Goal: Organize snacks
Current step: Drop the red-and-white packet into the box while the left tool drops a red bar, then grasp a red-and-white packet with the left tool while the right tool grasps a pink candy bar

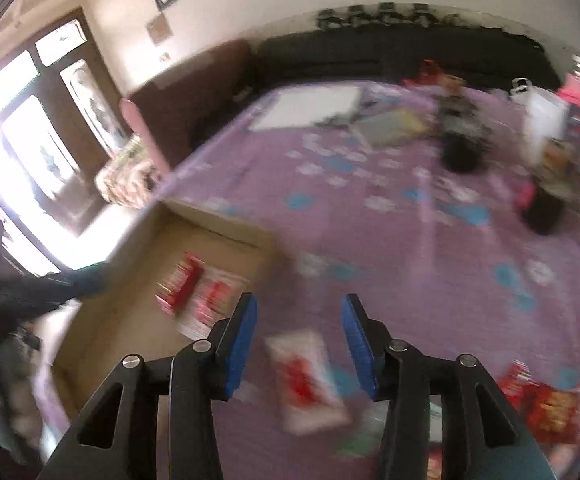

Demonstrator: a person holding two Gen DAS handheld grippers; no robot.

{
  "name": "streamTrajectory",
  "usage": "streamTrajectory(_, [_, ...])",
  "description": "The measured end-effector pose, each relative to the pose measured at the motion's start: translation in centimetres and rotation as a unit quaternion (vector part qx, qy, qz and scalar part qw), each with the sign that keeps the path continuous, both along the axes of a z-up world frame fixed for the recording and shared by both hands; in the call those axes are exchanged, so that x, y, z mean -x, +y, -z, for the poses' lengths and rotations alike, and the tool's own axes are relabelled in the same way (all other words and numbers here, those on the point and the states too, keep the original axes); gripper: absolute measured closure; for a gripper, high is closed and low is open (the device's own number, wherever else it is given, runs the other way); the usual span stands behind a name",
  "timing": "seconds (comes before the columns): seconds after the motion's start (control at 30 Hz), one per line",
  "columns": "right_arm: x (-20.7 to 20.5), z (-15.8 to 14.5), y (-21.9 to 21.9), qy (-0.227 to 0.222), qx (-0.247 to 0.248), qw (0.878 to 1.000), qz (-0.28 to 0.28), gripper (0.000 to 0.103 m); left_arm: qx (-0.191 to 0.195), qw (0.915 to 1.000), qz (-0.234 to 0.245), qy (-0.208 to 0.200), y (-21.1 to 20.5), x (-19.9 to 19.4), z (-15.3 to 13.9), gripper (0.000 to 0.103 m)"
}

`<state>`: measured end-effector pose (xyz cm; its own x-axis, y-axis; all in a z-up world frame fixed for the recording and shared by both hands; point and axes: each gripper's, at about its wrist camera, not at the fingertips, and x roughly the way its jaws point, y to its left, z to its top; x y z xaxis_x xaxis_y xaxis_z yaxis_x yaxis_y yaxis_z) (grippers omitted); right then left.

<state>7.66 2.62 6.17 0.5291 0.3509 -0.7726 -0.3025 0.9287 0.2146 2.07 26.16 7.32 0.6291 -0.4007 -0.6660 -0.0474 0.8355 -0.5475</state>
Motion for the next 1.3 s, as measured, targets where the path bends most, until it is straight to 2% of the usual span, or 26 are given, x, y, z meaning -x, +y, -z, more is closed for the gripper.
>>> streamTrajectory(0.13, [0.3, 2.2, -0.6, 0.035, -0.008, 0.999, -0.014, 0.057, -0.005, 0.9996, 0.025, -0.013, -2.6, 1.8, -1.0, 0.045])
streamTrajectory(0.27, [0.5, 3.8, 1.8, 0.051, 0.001, 0.998, -0.044, 0.059, -0.020, 0.9985, 0.049, -0.014, -5.0, 3.1, -1.4, 0.045])
streamTrajectory(0.3, [0.6, 4.2, 2.4, 0.053, 0.010, 0.997, -0.049, 0.060, -0.026, 0.9982, 0.052, -0.016, -5.4, 3.4, -1.4, 0.045])
streamTrajectory(0.33, [0.7, 4.6, 3.0, 0.053, 0.025, 0.997, -0.051, 0.071, -0.030, 0.9979, 0.054, -0.017, -5.7, 3.7, -1.4, 0.045])
streamTrajectory(0.4, [1.1, 4.8, 3.5, 0.044, 0.048, 0.997, -0.043, 0.075, -0.037, 0.9975, 0.058, -0.017, -6.2, 4.0, -1.5, 0.045])
streamTrajectory(0.47, [1.8, 4.7, 3.1, 0.050, 0.034, 0.997, -0.042, 0.078, -0.038, 0.9973, 0.061, -0.016, -6.6, 4.4, -1.4, 0.045])
streamTrajectory(0.6, [4.5, 4.5, 2.1, 0.068, 0.025, 0.996, -0.052, 0.078, -0.035, 0.9968, 0.072, -0.008, -7.9, 5.0, -0.8, 0.045])
streamTrajectory(0.7, [7.5, 4.7, 1.2, 0.072, 0.036, 0.995, -0.055, 0.070, -0.034, 0.9953, 0.090, -0.002, -9.6, 5.5, 0.0, 0.045])
streamTrajectory(0.8, [10.4, 4.0, -0.5, 0.080, -0.014, 0.994, -0.074, 0.070, -0.032, 0.9931, 0.113, 0.007, -11.6, 6.1, 0.9, 0.045])
streamTrajectory(0.87, [11.5, 2.3, -3.3, 0.051, -0.050, 0.996, -0.050, 0.062, -0.040, 0.9915, 0.123, 0.015, -13.0, 6.3, 1.6, 0.045])
streamTrajectory(1.0, [11.8, 0.1, -9.3, -0.010, -0.040, 0.999, 0.033, 0.058, -0.060, 0.9899, 0.125, 0.032, -14.8, 6.5, 3.4, 0.045])
streamTrajectory(1.1, [11.4, 0.1, -13.7, -0.016, -0.044, 0.995, 0.084, 0.057, -0.096, 0.9867, 0.126, 0.038, -16.5, 6.6, 4.7, 0.046])
streamTrajectory(1.3, [11.6, 1.2, -19.1, -0.016, -0.070, 0.987, 0.146, 0.057, -0.205, 0.9715, 0.112, 0.038, -19.4, 6.1, 6.7, 0.046])
